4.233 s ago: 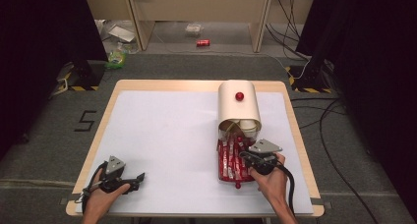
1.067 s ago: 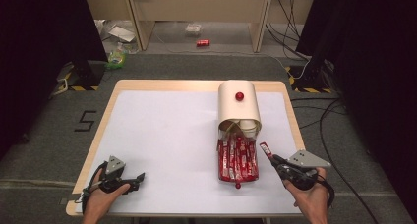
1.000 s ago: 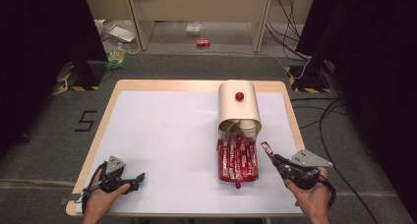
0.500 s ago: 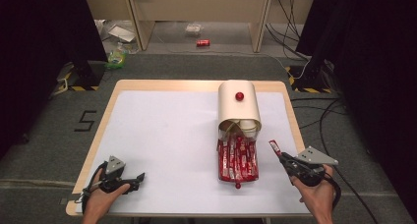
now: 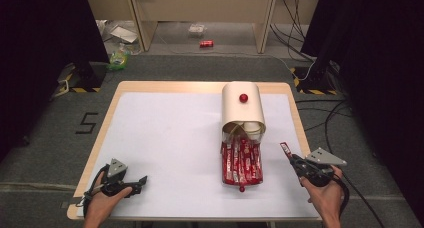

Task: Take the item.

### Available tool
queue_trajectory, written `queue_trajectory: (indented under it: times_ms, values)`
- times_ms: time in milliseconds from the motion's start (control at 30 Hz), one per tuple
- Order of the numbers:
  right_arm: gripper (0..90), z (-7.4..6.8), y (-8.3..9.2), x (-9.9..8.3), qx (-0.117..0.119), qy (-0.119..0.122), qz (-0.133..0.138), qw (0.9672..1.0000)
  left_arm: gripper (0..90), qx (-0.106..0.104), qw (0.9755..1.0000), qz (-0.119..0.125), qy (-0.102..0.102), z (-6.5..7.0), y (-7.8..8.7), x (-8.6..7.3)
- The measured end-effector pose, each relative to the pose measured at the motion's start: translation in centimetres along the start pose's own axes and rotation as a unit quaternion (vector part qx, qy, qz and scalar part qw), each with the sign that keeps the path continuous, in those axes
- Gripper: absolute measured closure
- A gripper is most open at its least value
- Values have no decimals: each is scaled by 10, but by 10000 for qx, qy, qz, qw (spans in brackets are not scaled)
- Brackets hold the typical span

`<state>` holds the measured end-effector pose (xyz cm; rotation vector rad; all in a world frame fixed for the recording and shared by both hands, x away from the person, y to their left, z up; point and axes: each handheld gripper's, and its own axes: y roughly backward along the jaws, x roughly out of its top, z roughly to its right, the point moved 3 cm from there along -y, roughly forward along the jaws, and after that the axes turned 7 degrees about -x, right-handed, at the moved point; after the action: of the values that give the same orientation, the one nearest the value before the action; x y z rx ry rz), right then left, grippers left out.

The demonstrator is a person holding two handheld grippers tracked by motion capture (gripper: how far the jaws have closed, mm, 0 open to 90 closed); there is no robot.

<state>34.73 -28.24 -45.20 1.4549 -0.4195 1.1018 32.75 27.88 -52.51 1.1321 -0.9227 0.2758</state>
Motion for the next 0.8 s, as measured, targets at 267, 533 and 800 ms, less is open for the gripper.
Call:
queue_trajectory:
  times_ms: [267, 533, 800]
  values:
    - [817, 8, -8, -7, -77, -68, -116, 9999, 122, -4, 10000, 1, 3, 0, 0, 0]
    - [817, 11, -18, -9, -128, -36, -212, 9997, 121, -2, 10000, 0, 2, 0, 0, 0]
    - [817, 13, -31, -8, -147, -37, -295, 9994, 121, -1, 10000, -1, 1, 0, 0, 0]
